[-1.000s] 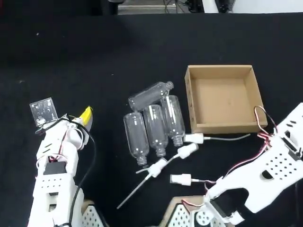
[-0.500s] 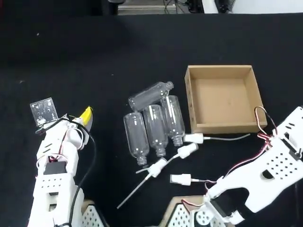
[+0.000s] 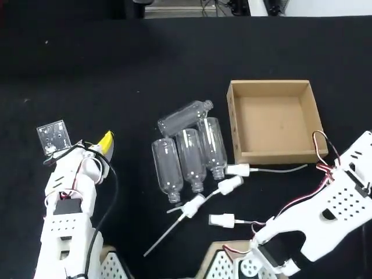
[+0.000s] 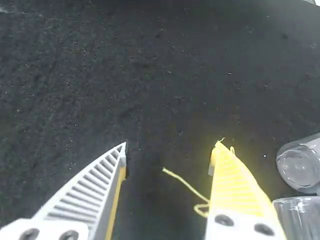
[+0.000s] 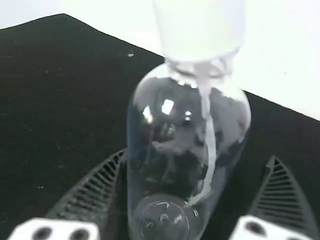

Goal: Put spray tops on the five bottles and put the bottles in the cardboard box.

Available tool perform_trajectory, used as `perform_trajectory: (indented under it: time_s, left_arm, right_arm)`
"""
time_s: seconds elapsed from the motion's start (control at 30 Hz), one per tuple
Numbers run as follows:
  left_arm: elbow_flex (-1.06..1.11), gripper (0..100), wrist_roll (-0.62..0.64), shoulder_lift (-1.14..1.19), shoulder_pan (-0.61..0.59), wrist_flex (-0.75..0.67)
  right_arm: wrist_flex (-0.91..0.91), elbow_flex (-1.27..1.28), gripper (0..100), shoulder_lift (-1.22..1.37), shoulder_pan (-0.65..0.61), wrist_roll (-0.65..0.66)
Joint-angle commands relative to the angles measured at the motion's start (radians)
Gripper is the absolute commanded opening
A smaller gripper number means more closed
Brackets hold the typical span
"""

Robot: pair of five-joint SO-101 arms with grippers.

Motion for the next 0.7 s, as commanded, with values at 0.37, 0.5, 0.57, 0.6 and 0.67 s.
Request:
perform_trajectory:
  time_s: [0.37, 0.5, 0.57, 0.6, 0.67]
  left_arm:
    - [-0.015, 25, 0.012, -0.011, 0.013, -0.025]
    - [-0.015, 25, 0.012, -0.011, 0.013, -0.025]
    - [-0.015, 25, 0.012, -0.011, 0.013, -0.025]
    - [-0.015, 25, 0.012, -0.011, 0.013, -0.025]
    - [-0.015, 25, 0.012, -0.011, 0.013, -0.025]
  right_arm:
    - [0.008, 0.171, 35.3, -0.321, -0.035, 0.005]
    - [0.006, 0.157, 35.3, -0.321, -0.038, 0.005]
    - [0.008, 0.128, 35.3, -0.321, -0.038, 0.002]
    - [0.008, 0.119, 35.3, -0.321, -0.038, 0.000]
    - [0.009, 0.113, 35.3, -0.321, -0.038, 0.003]
